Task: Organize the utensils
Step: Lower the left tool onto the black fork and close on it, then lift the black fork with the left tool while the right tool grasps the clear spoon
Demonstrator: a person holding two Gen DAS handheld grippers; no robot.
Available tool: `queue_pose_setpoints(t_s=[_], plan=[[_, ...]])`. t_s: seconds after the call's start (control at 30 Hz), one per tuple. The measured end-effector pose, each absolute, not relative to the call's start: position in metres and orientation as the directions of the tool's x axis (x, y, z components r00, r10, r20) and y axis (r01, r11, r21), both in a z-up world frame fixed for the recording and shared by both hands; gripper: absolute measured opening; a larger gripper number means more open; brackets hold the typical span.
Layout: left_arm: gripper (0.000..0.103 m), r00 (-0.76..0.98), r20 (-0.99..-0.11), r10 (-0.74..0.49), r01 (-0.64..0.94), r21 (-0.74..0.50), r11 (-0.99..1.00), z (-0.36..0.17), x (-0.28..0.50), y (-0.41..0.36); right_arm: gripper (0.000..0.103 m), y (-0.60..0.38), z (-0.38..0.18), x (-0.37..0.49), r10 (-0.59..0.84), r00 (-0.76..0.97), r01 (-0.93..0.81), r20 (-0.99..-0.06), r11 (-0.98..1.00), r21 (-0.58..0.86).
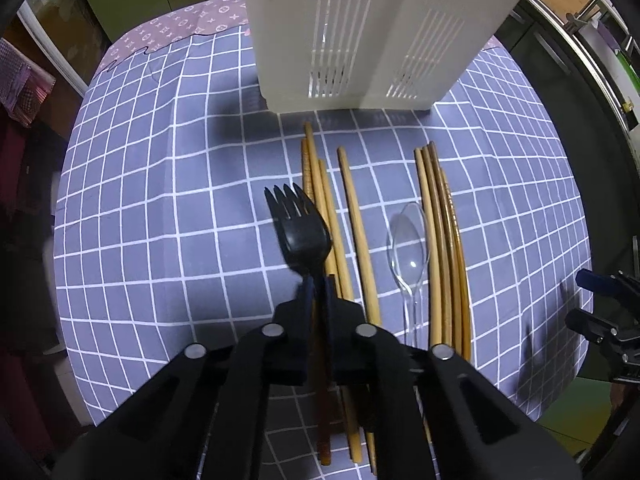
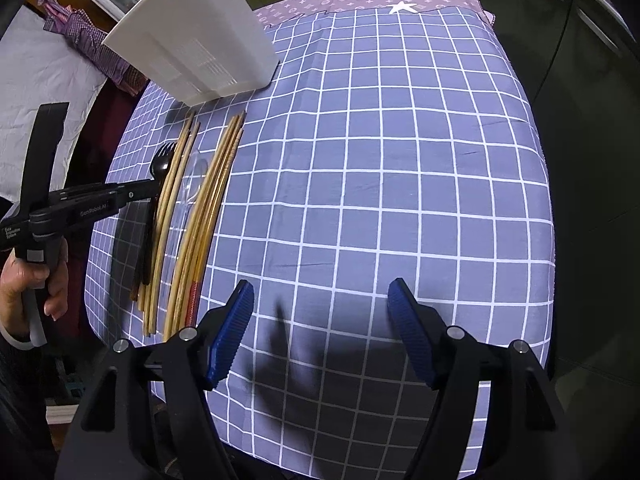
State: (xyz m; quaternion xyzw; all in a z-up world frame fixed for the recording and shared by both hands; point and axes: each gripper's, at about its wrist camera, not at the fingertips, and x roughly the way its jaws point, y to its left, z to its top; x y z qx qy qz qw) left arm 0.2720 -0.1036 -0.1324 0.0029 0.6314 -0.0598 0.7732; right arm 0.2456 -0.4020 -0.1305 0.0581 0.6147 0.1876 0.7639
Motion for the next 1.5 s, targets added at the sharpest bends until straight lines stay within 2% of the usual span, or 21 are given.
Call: queue_pose_setpoints(t_s=[0.4,0.6,0.7,1.17,1.3,1.5], plan=[[0.005,0.153,-0.979,-0.138,0.081,-0.127,0.989,-0.131,0.276,-0.094,0.069,-0.398,-0.13,0.248,0.345,0.163,-0.22,-0.924,0.926,0.307],[0.01,0.155,-0.983,-0.103,0.057,-0.096,0.994,-0.131,0.279,-0.095,0.069,-0.393,-0.133,0.247,0.354,0.154,-0.23,-0.923,0.921,0.315],[0.018,0.149,-0.982,-0.115,0.022,-0.113,0.993,-0.132,0.281,-0.095,0.069,-0.393,-0.133,0.246,0.357,0.152,-0.234,-0.922,0.919,0.317],[0.018,0.118,-0.989,-0.087,-0.022,-0.09,0.996,-0.137,0.289,-0.106,0.069,-0.402,-0.138,0.248,0.376,0.143,-0.235,-0.916,0.912,0.337],[0.01,0.119,-0.99,-0.073,-0.009,-0.075,0.997,-0.138,0.291,-0.108,0.069,-0.403,-0.137,0.248,0.38,0.146,-0.236,-0.914,0.91,0.341],[0.008,0.139,-0.989,-0.057,0.027,-0.054,0.998,-0.136,0.294,-0.108,0.069,-0.399,-0.132,0.246,0.376,0.135,-0.225,-0.917,0.913,0.341]])
